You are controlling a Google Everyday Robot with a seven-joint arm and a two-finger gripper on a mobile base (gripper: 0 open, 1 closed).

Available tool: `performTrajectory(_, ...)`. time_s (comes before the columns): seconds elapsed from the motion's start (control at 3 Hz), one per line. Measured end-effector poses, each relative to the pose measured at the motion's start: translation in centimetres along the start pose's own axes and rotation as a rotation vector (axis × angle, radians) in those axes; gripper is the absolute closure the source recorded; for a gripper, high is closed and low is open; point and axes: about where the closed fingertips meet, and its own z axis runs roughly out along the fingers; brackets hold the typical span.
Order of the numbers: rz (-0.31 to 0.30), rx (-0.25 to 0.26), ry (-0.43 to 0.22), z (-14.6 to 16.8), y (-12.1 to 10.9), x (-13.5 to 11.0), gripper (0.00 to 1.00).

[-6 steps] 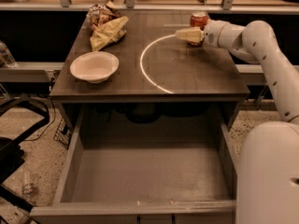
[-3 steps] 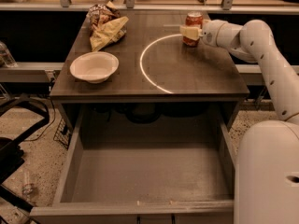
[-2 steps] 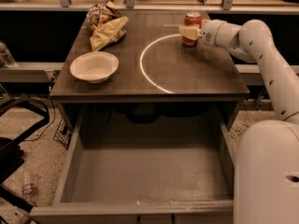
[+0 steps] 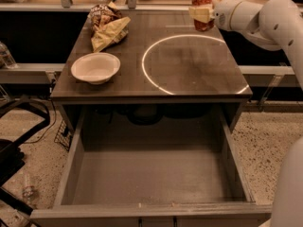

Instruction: Move coke can near paper bowl

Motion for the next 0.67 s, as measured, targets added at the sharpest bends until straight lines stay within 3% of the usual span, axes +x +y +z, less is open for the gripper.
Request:
performTrajectory(0.33,-0.047,0.044,-0.046,-4.1,2.6,-4.2,1.00)
performTrajectory(0.67,-0.036,0.044,-0.055,-7.5,5.8,-2.1,1.00)
